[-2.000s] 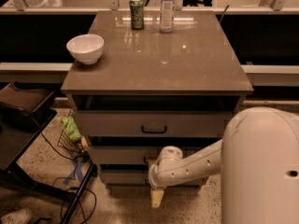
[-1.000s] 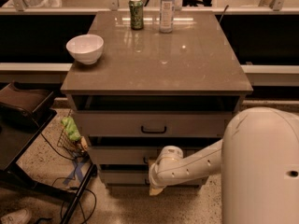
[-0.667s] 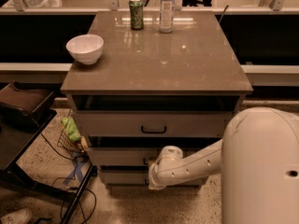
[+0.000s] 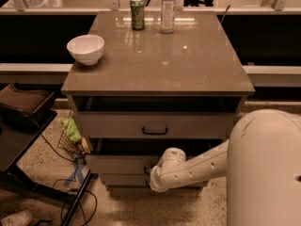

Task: Open middle drawer

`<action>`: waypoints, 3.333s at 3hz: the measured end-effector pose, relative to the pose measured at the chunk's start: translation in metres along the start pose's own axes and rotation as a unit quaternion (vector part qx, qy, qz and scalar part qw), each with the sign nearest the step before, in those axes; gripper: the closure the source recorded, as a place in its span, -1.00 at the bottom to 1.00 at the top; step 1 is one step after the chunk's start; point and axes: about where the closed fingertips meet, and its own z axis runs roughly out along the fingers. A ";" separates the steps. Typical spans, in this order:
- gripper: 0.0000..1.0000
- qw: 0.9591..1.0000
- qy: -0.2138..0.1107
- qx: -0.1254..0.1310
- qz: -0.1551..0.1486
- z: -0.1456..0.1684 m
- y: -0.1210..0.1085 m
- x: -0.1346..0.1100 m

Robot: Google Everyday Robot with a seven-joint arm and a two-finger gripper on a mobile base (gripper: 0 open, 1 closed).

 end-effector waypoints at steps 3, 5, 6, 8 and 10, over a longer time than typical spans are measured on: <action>1.00 1.000 0.005 0.012 0.009 -0.023 0.010 0.011; 1.00 1.000 0.009 0.020 0.017 -0.039 0.019 0.019; 1.00 0.998 0.020 0.044 0.036 -0.086 0.044 0.038; 1.00 0.987 0.034 0.135 0.082 -0.230 0.124 0.092; 1.00 0.987 0.017 0.143 0.068 -0.223 0.101 0.078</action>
Offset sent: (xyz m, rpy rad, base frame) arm -0.1166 -0.0857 0.0688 0.0853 -0.0232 -0.0987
